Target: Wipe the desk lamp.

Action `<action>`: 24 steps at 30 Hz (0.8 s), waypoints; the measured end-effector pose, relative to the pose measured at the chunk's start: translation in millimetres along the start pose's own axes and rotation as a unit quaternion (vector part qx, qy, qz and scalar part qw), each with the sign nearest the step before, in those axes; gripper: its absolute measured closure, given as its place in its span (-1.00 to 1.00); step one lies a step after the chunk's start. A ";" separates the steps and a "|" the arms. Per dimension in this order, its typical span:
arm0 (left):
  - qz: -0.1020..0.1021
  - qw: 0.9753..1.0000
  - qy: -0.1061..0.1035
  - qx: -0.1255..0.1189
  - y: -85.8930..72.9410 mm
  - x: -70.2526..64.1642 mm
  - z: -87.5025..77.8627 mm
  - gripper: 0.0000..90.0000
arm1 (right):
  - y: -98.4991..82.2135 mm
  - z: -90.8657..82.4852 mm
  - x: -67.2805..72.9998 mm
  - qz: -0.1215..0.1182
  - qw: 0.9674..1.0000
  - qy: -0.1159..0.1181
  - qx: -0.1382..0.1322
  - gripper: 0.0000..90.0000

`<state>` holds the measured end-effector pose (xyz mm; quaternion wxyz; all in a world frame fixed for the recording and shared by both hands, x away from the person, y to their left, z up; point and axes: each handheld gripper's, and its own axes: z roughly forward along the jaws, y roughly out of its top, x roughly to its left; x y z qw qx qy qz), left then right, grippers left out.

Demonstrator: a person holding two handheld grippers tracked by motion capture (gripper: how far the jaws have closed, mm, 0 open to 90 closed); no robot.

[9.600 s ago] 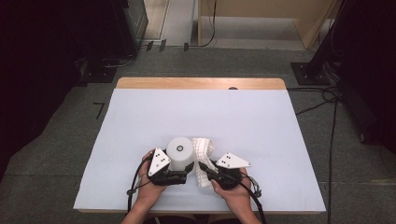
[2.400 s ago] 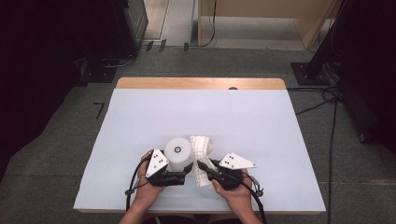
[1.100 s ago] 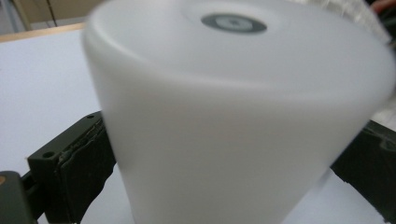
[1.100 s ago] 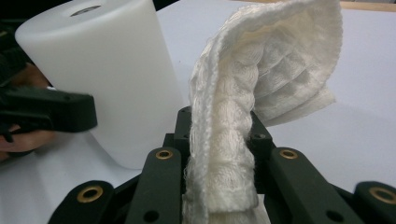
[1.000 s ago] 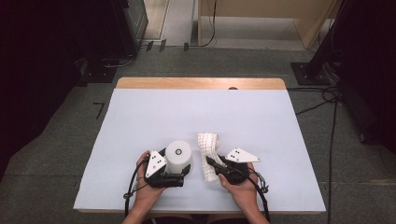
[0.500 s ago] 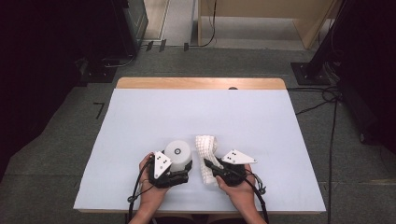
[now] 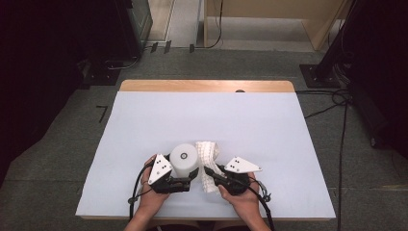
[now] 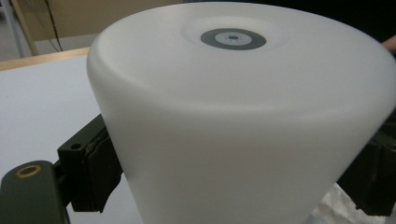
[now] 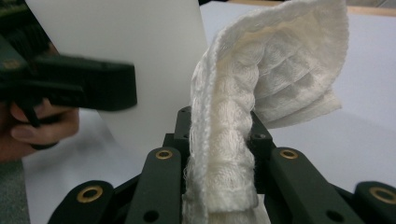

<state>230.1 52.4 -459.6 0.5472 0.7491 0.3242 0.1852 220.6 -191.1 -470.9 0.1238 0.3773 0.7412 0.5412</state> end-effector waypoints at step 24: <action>0.018 1.000 -0.021 0.000 -1.0 2.5 1.5 -0.81 | -3.7 3.8 -16.6 0.001 1.000 0.005 0.027 0.63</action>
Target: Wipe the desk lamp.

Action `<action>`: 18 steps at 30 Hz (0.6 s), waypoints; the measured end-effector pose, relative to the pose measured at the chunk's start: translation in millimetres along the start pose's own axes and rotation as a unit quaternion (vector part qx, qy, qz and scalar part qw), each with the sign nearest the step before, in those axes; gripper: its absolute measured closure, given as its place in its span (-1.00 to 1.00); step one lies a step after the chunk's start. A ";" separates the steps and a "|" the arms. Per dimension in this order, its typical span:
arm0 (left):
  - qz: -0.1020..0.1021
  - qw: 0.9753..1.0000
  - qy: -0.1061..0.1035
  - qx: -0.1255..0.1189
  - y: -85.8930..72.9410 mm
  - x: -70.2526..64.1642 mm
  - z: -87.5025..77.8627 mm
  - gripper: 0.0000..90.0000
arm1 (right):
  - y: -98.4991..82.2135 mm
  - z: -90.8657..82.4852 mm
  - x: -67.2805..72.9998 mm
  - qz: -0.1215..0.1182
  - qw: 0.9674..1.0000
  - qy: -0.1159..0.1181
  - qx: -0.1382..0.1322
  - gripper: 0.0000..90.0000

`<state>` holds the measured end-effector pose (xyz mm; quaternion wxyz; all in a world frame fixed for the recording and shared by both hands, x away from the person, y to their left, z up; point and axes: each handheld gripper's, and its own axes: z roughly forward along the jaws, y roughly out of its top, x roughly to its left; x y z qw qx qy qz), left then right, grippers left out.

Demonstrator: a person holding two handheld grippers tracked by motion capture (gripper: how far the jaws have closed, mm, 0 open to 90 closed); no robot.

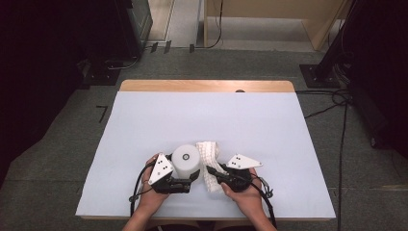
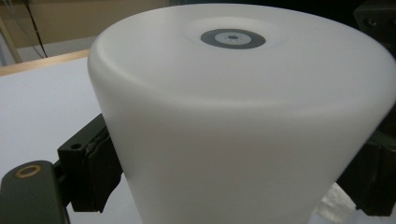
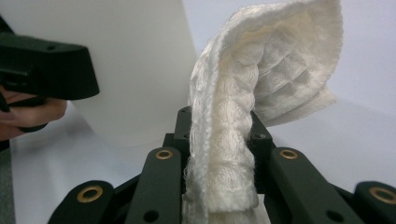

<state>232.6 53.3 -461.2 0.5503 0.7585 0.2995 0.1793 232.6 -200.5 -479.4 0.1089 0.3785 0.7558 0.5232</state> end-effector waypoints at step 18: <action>-0.025 0.996 0.076 0.038 -14.2 -8.9 12.7 -1.00 | -0.5 -7.4 -9.2 0.022 0.999 -0.028 -0.013 0.63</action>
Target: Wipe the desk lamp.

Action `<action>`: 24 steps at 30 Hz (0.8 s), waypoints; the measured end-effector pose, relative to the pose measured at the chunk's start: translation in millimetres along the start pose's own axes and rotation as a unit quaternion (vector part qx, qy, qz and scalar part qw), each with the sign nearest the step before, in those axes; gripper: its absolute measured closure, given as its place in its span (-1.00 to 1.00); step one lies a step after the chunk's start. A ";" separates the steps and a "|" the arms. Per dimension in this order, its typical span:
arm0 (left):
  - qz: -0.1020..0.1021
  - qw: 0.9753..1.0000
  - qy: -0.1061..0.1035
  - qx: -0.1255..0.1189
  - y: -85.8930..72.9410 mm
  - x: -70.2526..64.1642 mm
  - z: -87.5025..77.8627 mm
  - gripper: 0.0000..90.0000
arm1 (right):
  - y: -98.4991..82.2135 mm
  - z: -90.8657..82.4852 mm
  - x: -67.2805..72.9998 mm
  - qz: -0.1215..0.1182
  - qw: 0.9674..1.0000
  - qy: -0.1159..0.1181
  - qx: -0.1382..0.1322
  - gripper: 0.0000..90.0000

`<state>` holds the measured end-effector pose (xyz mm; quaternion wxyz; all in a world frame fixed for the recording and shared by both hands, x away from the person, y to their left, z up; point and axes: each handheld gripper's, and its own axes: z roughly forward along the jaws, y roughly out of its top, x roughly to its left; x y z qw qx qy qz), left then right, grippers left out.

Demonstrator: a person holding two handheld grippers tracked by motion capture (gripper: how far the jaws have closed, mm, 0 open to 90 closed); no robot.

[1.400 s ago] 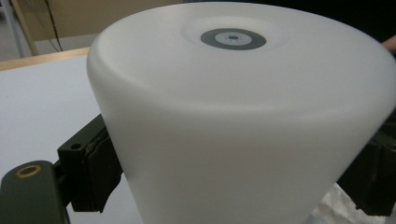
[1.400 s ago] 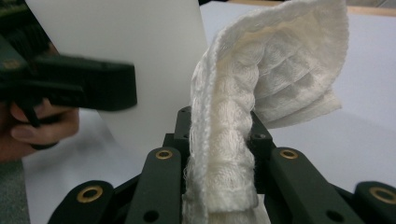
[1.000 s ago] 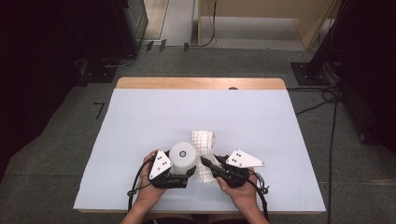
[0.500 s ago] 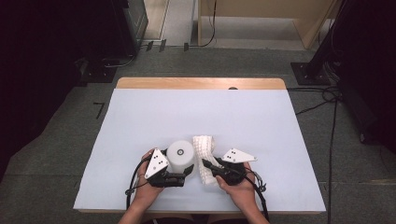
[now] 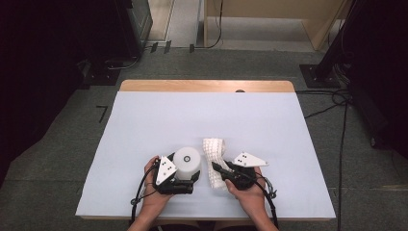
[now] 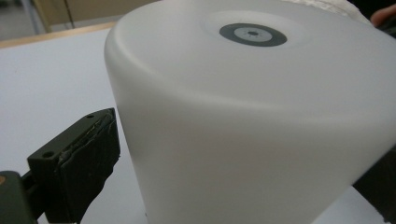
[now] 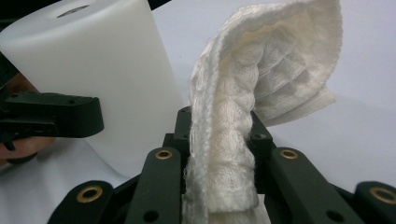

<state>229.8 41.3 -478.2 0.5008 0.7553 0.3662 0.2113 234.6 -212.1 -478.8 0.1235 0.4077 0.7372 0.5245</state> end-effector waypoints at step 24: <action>0.042 0.995 -0.081 -0.040 13.5 7.9 -14.3 -0.80 | 3.8 0.8 22.1 -0.026 0.999 0.021 -0.006 0.64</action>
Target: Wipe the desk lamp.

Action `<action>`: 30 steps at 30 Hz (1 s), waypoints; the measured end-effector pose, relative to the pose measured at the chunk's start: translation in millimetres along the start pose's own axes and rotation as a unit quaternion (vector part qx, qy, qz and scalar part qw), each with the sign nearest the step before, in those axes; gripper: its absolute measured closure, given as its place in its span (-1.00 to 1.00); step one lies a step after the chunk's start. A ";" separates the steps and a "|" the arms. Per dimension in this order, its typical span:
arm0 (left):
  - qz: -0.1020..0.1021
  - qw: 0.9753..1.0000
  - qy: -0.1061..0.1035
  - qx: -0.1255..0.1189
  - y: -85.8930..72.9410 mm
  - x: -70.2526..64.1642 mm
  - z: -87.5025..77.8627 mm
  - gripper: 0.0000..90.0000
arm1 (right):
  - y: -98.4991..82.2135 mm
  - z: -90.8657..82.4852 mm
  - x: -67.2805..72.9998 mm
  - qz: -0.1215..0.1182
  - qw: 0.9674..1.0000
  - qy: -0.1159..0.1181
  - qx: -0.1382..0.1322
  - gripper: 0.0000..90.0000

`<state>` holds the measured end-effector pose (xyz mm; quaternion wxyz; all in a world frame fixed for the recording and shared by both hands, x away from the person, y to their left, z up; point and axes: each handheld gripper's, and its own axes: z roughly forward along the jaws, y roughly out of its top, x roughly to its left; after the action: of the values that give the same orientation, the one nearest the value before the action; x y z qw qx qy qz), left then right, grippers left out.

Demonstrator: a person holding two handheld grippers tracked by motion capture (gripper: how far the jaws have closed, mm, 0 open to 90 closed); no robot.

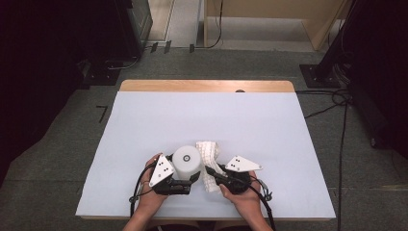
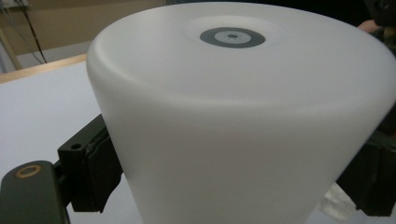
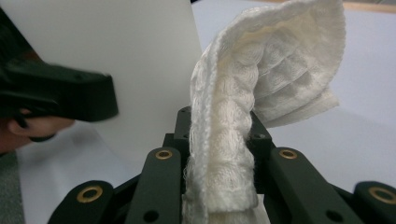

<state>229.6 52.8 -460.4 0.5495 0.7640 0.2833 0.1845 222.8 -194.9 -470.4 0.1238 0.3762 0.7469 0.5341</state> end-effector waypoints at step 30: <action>0.019 0.999 0.009 0.027 -10.6 6.5 8.1 -0.80 | -2.7 2.6 -9.5 0.006 1.000 -0.006 0.024 0.63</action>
<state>237.0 53.5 -473.2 0.5224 0.7823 0.2786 0.1937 229.7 -200.1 -475.9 0.1159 0.3866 0.7566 0.5144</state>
